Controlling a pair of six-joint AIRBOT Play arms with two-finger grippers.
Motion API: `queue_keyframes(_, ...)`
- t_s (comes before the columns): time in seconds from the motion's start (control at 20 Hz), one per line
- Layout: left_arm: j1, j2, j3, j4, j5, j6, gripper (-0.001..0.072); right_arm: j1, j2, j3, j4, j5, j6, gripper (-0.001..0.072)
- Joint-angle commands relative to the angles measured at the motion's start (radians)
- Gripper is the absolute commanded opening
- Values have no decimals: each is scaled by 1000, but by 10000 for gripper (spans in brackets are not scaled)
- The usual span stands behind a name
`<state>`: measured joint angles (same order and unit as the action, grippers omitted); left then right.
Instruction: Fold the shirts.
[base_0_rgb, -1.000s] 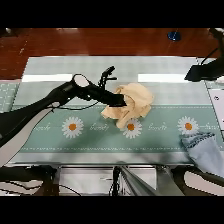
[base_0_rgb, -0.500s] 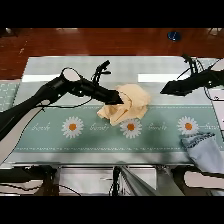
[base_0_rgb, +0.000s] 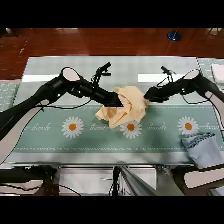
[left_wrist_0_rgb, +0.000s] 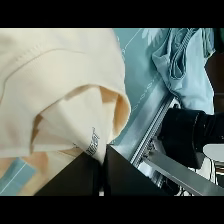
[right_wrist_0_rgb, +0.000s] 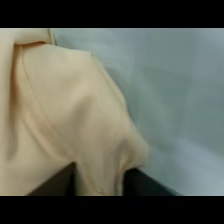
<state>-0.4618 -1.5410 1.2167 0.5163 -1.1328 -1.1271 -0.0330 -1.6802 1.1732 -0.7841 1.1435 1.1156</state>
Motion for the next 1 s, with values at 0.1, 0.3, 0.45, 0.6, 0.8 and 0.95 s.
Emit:
queue_keyframes(0.1, 24, 56, 2, 13, 0, 45, 20, 63, 18, 4, 86, -35, -21, 23)
queue_keyframes(0.3, 113, 228, 91, 145, -18, 41, 20, -20, 254, 77, 95, 32, -37, 23)
queue_keyframes(0.45, 185, 387, 219, 188, -49, 31, 20, -78, 475, 187, 95, 66, -7, 23)
queue_keyframes(0.6, 206, 522, 342, 192, -50, 12, 20, -84, 665, 312, 95, 66, 34, 23)
queue_keyframes(0.8, 206, 671, 441, 196, -50, -46, 20, -84, 832, 475, 93, 67, 154, 22)
queue_keyframes(0.95, 206, 765, 449, 195, -61, -163, 21, -84, 903, 543, 93, 109, 261, 22)
